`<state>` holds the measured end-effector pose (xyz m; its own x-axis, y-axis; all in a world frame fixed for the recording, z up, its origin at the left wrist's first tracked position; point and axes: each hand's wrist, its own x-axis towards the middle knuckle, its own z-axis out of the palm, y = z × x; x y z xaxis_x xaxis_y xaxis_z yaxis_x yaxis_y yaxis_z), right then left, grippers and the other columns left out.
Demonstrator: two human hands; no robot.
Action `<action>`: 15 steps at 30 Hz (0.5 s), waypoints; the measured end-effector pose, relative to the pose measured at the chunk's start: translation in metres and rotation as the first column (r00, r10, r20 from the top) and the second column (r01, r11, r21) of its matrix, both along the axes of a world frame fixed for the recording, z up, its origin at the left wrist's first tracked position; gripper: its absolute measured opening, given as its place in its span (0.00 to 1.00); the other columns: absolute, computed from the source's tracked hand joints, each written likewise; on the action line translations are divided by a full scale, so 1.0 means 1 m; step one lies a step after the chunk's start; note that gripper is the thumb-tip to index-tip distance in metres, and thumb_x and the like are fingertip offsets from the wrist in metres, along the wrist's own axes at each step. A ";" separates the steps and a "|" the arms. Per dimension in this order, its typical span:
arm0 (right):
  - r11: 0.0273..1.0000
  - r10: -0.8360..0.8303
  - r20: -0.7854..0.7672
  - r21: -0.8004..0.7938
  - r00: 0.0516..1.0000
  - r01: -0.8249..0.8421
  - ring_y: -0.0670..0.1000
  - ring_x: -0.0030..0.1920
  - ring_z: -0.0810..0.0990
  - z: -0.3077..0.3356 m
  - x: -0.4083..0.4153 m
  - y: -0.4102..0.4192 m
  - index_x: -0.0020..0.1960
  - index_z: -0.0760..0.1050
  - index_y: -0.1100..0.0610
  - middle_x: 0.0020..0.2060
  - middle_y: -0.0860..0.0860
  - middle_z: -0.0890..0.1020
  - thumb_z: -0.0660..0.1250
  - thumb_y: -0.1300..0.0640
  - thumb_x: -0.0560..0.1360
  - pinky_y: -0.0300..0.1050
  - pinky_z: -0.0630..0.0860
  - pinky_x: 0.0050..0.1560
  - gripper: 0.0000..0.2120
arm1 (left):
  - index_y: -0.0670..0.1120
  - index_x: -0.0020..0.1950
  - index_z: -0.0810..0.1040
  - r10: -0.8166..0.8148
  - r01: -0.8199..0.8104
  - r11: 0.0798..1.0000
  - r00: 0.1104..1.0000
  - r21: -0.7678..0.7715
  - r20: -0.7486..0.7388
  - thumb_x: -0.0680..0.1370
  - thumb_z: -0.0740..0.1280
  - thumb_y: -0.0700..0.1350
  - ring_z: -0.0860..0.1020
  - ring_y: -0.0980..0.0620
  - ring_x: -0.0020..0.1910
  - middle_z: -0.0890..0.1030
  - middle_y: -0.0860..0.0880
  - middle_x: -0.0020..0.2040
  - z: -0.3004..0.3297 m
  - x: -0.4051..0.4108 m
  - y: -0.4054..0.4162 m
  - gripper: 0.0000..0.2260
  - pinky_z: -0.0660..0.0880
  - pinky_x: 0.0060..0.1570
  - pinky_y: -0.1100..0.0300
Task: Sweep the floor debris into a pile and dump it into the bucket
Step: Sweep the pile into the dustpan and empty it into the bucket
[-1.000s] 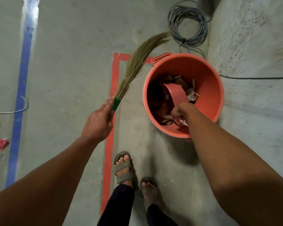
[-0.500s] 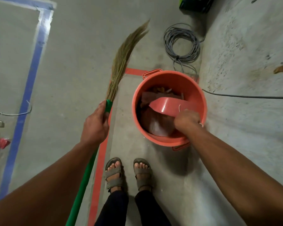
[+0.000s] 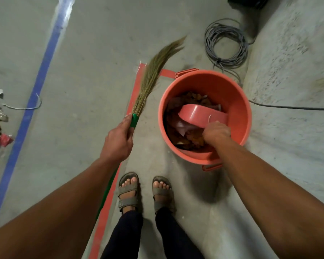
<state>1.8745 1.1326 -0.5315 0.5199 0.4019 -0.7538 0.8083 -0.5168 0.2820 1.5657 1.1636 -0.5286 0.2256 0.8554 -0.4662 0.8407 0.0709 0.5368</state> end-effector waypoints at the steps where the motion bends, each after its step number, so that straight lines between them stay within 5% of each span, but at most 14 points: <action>1: 1.000 -0.023 -0.027 -0.002 0.999 0.023 0.62 0.71 0.75 0.016 0.005 0.004 0.77 0.70 0.59 0.73 0.60 0.74 0.64 0.58 0.79 0.56 0.74 0.67 0.26 | 0.55 0.83 0.61 -0.006 0.006 1.000 1.000 -0.002 -0.001 0.87 0.59 0.47 0.70 0.43 0.76 0.68 0.49 0.80 0.007 -0.004 0.001 0.24 0.66 0.76 0.49; 4: 0.997 -0.070 -0.078 -0.037 0.994 0.068 0.60 0.64 0.80 0.070 0.016 0.025 0.67 0.78 0.63 0.64 0.60 0.80 0.68 0.58 0.76 0.52 0.77 0.63 0.21 | 0.54 0.83 0.61 -0.008 0.008 1.000 1.000 -0.003 -0.016 0.87 0.58 0.48 0.70 0.42 0.76 0.68 0.48 0.80 0.034 -0.015 0.009 0.24 0.66 0.75 0.50; 6: 0.989 -0.068 -0.091 -0.137 0.994 0.055 0.57 0.47 0.83 0.115 0.011 0.041 0.50 0.81 0.63 0.46 0.58 0.83 0.68 0.59 0.77 0.46 0.78 0.51 0.07 | 0.53 0.83 0.61 0.010 -0.010 1.000 1.000 -0.004 -0.017 0.87 0.59 0.48 0.71 0.42 0.75 0.69 0.47 0.79 0.055 -0.023 0.015 0.24 0.67 0.74 0.51; 8: 0.970 -0.030 -0.095 -0.243 0.995 0.006 0.54 0.35 0.78 0.160 0.001 0.052 0.39 0.77 0.62 0.36 0.56 0.80 0.67 0.61 0.79 0.43 0.76 0.39 0.11 | 0.53 0.83 0.62 0.026 -0.026 1.000 1.000 0.005 -0.010 0.86 0.59 0.47 0.73 0.41 0.73 0.71 0.46 0.78 0.075 -0.032 0.022 0.24 0.69 0.73 0.50; 15: 0.961 -0.005 -0.075 -0.278 0.997 -0.016 0.55 0.31 0.76 0.251 -0.025 0.059 0.32 0.79 0.60 0.28 0.56 0.80 0.70 0.64 0.72 0.47 0.73 0.39 0.09 | 0.55 0.82 0.63 0.061 -0.062 0.998 0.998 0.029 0.025 0.86 0.60 0.48 0.77 0.38 0.66 0.76 0.42 0.73 0.126 -0.070 0.044 0.24 0.74 0.64 0.49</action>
